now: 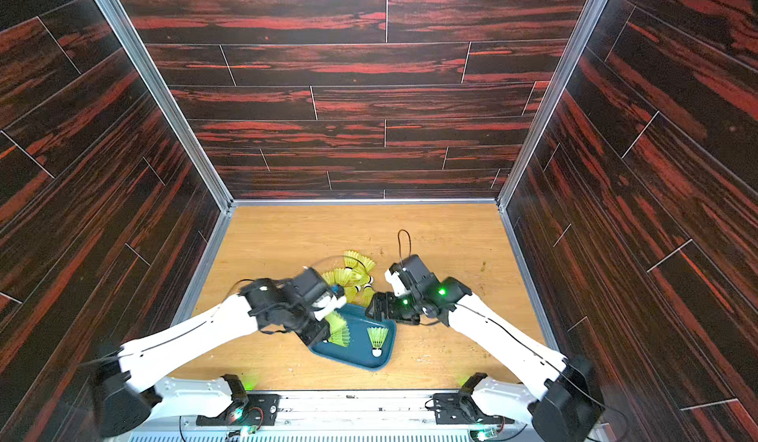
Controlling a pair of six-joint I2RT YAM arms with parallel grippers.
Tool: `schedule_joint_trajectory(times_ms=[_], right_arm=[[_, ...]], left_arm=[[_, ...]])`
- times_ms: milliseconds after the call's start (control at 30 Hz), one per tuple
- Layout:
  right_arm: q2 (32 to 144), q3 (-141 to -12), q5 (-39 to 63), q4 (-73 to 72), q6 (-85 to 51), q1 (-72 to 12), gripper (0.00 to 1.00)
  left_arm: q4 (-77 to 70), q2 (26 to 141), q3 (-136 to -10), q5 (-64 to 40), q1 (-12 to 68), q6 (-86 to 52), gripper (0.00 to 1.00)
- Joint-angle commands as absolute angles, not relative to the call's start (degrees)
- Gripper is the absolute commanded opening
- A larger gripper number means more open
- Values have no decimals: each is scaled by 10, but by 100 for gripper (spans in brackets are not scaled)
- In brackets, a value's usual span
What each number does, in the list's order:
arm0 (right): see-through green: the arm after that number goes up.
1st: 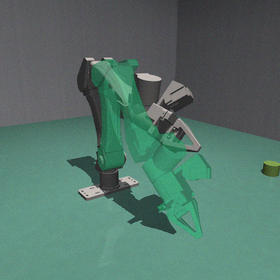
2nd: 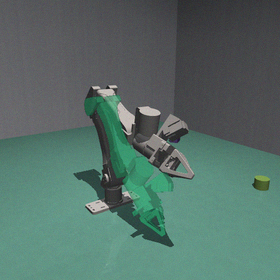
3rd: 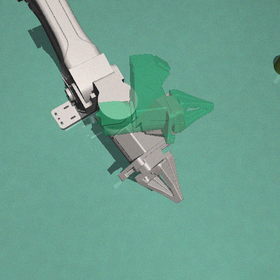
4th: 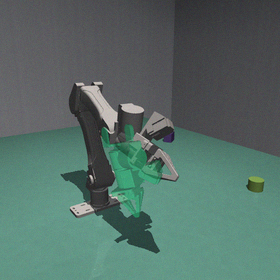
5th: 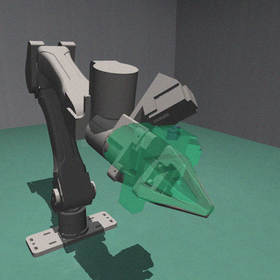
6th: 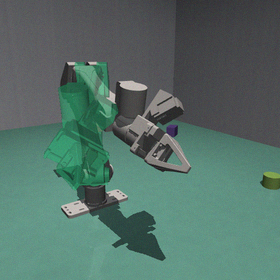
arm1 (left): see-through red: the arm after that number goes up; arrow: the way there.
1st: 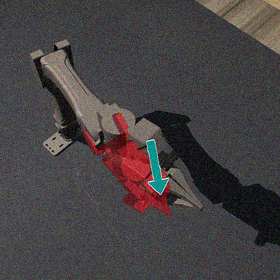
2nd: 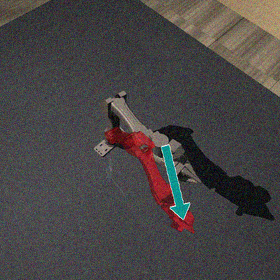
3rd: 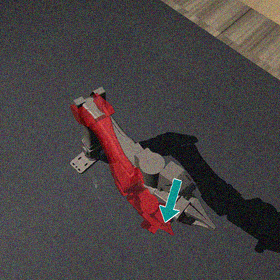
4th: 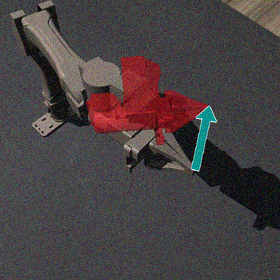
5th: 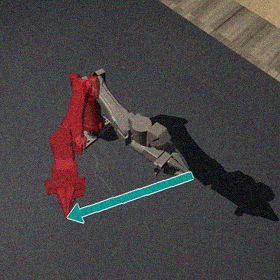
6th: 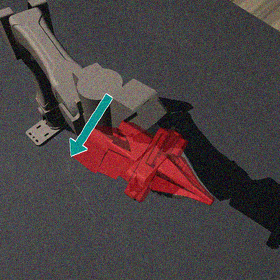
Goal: Put the shuttlecocks into the storage box
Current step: Place the shuttlecock in the storage box.
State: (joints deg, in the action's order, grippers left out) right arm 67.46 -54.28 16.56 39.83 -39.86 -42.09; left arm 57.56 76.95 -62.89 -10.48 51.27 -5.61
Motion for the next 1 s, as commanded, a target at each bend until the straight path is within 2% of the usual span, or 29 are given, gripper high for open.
schedule_joint_trajectory(times_ms=[0,300,500,967], right_arm=[[647,-526,201,407,-402,-422,89],[575,-481,186,411,-450,-422,90],[571,-474,187,399,-458,-422,90],[576,-471,180,400,-457,-422,90]], left_arm=[[642,807,-657,-115,528,12,16],[659,880,-689,-74,564,39,17],[659,916,-703,-41,573,44,17],[626,943,-687,-52,584,58,16]])
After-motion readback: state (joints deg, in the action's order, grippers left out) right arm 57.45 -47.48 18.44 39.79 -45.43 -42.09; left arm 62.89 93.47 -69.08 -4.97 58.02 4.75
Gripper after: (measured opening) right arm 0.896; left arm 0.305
